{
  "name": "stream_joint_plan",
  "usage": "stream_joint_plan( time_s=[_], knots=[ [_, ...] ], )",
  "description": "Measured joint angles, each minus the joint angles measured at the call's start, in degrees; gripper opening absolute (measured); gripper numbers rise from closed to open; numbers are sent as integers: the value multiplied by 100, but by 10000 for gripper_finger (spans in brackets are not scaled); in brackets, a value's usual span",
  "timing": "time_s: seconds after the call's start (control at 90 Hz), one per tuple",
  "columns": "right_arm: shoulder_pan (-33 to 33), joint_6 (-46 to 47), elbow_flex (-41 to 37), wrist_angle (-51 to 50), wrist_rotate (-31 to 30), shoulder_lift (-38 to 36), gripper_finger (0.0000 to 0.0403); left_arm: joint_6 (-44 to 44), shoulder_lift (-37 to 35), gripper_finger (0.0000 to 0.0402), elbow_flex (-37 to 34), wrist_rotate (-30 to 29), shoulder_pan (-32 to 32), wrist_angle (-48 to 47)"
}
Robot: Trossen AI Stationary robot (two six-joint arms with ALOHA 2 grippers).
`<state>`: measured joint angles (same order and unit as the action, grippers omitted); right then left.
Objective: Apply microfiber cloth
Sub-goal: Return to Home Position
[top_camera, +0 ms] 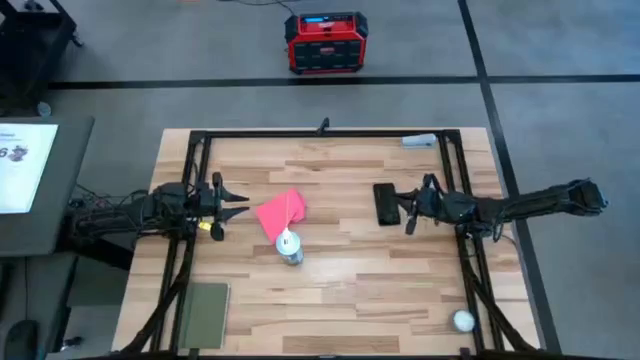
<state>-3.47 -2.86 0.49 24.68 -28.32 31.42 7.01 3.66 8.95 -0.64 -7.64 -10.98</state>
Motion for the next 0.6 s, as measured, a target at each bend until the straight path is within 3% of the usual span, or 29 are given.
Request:
stream_joint_plan(
  time_s=[0.267, 0.5, 0.6],
  knots=[
    [-146, -404, -2, -534, 581, -1271, 0, 67, -169, 61, -272, -123, -4, 131],
    [-129, -90, -4, -1530, 1512, -3082, 0, 85, -356, 61, -385, -190, -4, 161],
    [-126, 123, -9, -1917, 1514, -3129, 0, 89, -356, 61, -383, -199, -4, 191]
  ],
)
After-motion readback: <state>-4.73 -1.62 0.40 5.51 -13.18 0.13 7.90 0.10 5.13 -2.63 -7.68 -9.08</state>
